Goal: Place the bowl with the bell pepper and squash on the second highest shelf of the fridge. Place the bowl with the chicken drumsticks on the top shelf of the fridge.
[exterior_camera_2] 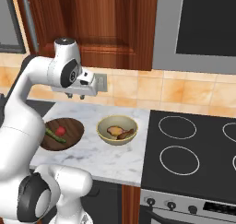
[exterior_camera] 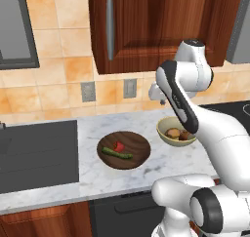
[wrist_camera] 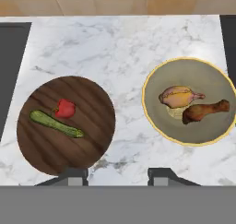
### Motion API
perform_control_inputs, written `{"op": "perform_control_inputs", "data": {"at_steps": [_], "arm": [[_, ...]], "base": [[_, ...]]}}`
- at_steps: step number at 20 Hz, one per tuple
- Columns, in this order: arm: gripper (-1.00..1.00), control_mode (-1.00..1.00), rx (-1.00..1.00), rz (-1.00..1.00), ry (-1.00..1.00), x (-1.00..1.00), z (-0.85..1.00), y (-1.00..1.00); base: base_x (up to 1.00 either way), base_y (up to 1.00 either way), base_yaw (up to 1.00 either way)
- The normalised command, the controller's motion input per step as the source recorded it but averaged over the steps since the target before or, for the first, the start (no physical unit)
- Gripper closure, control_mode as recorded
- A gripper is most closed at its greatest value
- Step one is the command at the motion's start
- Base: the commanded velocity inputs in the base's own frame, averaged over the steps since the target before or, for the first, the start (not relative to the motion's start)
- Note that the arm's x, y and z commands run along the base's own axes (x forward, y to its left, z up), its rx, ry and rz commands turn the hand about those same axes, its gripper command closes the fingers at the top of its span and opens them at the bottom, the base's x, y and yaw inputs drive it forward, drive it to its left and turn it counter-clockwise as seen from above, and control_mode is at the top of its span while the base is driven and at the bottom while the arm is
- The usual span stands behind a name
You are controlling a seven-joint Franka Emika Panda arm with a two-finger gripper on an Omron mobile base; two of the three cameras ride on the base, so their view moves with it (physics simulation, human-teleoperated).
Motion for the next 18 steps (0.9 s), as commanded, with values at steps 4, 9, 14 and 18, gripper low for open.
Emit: {"op": "perform_control_inputs", "data": {"at_steps": [4, 9, 14, 18], "arm": [[-1.0, -1.0, 0.01, -0.09, 0.03, -0.4, -0.14, -0.41], [-1.0, -1.0, 0.14, -0.42, 0.22, -0.4, -0.5, -1.0], [-1.0, -1.0, 0.15, -0.46, 0.26, -0.02, -0.75, -1.0], [-1.0, -1.0, 0.16, -0.38, 0.23, 0.38, -0.84, -0.92]], "base": [[0.0, 0.0, 0.0], [0.0, 0.0, 0.0], [0.0, 0.0, 0.0], [0.0, 0.0, 0.0]]}}
